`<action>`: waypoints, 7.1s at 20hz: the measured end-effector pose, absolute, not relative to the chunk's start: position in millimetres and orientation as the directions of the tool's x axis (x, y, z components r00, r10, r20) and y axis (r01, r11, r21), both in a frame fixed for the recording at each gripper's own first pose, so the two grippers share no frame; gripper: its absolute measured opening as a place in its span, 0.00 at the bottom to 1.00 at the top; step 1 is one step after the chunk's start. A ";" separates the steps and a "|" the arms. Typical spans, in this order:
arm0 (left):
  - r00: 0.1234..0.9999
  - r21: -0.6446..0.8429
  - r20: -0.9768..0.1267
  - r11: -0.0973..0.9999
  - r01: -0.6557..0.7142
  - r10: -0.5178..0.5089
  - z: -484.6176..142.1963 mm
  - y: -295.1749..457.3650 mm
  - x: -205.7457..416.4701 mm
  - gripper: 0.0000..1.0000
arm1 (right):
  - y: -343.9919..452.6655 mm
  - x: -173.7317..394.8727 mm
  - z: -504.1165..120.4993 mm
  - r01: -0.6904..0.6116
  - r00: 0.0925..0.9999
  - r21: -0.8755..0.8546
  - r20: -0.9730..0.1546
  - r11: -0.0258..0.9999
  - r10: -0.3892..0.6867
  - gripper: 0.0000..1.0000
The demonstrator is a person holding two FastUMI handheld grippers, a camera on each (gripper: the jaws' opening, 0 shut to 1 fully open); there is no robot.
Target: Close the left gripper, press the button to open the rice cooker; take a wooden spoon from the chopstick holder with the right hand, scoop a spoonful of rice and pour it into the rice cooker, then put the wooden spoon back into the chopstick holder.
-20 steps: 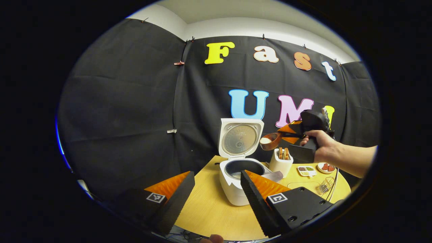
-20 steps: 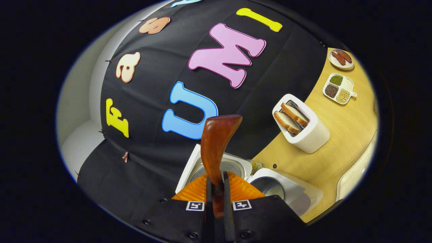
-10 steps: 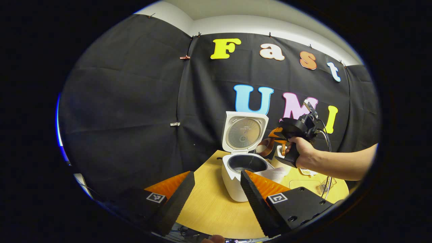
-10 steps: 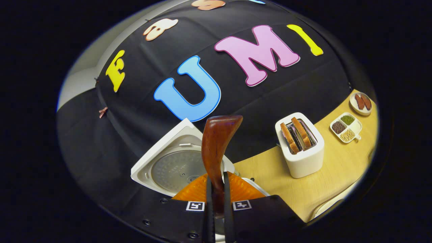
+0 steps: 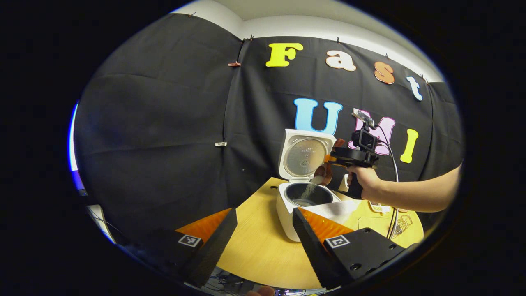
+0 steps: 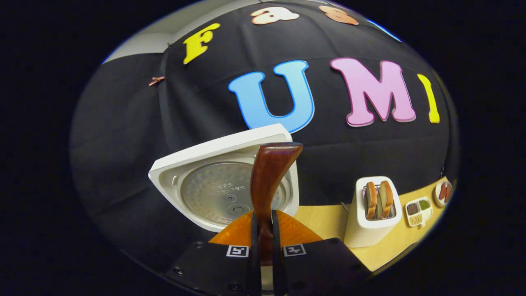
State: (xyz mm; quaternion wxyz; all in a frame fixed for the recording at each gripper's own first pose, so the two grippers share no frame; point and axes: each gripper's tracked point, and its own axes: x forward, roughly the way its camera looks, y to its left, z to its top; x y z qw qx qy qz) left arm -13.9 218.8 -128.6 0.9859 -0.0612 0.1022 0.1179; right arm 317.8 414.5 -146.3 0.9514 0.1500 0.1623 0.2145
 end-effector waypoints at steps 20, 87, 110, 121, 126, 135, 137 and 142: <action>0.940 -0.105 -0.233 0.954 -0.281 0.251 -138.1 232.2 -28.9 0.94 | 482.9 236.6 -106.4 -0.615 0.730 -0.501 -0.069 0.609 0.680 0.15; 0.982 -0.079 -0.162 0.991 -0.111 0.097 -67.5 88.2 -18.3 0.94 | -113.3 149.6 -369.3 0.254 0.830 0.446 -0.555 0.858 0.043 0.71; 0.999 -0.106 0.023 0.994 0.039 -0.036 12.2 93.0 20.8 0.95 | -102.7 58.1 -242.0 0.211 0.900 0.379 -0.435 0.901 -0.028 0.98; 0.972 -0.022 0.234 0.999 0.033 -0.027 118.1 101.8 161.5 0.95 | -80.5 17.9 -151.5 0.107 0.952 0.262 -0.307 0.959 -0.022 0.98; 0.969 0.009 0.243 0.999 0.046 -0.046 126.4 101.1 243.9 0.95 | -80.0 0.4 -117.6 0.119 0.970 0.238 -0.235 0.964 -0.061 0.98; 0.980 0.061 0.196 0.997 -0.057 0.044 97.8 136.0 388.5 0.95 | -91.3 -12.4 -102.9 0.176 0.963 0.126 -0.230 0.976 -0.144 0.99; 0.984 0.096 0.160 0.991 -0.088 0.072 82.5 146.7 421.5 0.95 | -96.5 -14.7 -100.7 0.204 0.959 0.124 -0.226 0.971 -0.173 0.99; 0.987 0.053 0.091 0.989 -0.138 0.133 59.3 167.1 476.3 0.95 | -102.7 -22.4 -109.0 0.235 0.944 0.081 -0.258 0.968 -0.208 0.99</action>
